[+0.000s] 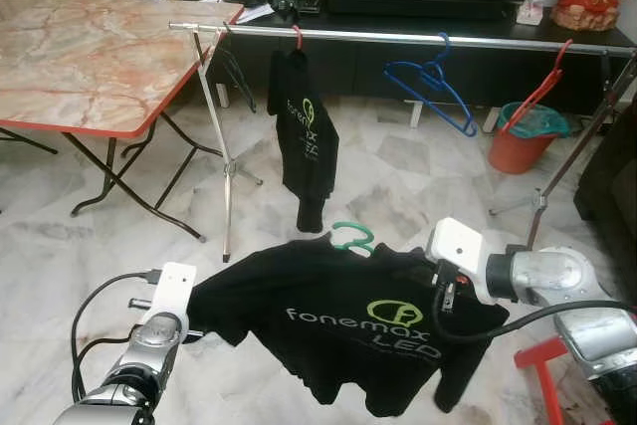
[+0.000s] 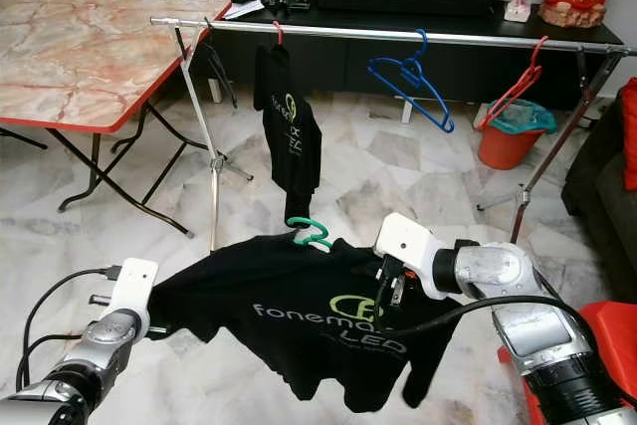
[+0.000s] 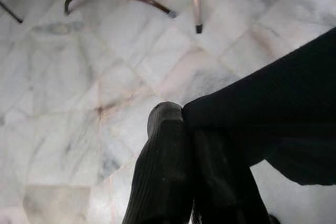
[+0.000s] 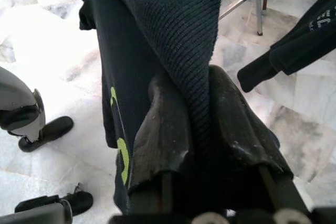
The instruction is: Hang hanger
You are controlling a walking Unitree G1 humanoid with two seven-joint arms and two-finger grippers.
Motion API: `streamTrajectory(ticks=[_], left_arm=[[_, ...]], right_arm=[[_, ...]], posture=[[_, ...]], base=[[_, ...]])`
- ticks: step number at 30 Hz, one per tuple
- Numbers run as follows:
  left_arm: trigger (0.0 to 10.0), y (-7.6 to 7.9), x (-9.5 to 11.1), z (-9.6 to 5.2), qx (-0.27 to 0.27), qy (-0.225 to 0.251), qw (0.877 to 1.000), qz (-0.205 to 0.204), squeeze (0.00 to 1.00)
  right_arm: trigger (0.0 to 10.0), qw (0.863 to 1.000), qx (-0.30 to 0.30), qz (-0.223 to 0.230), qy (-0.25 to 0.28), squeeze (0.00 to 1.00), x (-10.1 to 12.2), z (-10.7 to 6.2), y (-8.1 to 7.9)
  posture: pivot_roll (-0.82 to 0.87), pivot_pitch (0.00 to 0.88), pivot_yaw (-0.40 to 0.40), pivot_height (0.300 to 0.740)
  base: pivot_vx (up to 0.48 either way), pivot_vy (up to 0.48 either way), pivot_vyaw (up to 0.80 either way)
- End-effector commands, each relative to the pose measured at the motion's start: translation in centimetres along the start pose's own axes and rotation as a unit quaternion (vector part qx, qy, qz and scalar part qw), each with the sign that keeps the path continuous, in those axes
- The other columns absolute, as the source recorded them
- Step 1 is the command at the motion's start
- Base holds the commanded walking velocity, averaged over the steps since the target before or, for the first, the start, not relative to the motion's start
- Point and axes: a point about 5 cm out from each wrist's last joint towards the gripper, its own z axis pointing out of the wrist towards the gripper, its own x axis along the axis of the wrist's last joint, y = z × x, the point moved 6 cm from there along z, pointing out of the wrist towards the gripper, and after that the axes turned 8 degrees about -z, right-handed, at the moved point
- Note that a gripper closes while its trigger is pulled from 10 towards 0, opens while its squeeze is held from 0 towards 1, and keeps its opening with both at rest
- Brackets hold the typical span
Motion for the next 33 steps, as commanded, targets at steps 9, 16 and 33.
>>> streamTrajectory(ticks=[9, 16, 33], left_arm=[[0.0, -3.2, -5.3, -1.0, 0.11, -0.116, 0.976, -0.145, 0.0], [0.0, -0.8, -6.9, -1.3, 0.059, -0.171, 0.966, -0.184, 0.0], [0.0, 4.3, -7.3, -2.2, -0.086, -0.238, 0.949, -0.187, 0.0]], right_arm=[[10.0, 0.989, -0.145, 0.007, -0.027, 0.0, -0.5, -0.7, 4.9], [10.0, 0.954, -0.291, 0.073, -0.015, 0.0, -0.4, -1.2, 8.7], [10.0, 0.892, -0.429, 0.138, 0.037, 0.0, 0.7, -2.9, 12.3]], posture=[[-0.13, 0.0, 0.035, 0.74], [-0.13, 0.0, 0.034, 0.74], [-0.12, 0.0, 0.028, 0.74]], base=[[0.0, 0.0, 0.0], [0.0, 0.0, 0.0], [0.0, 0.0, 0.0]])
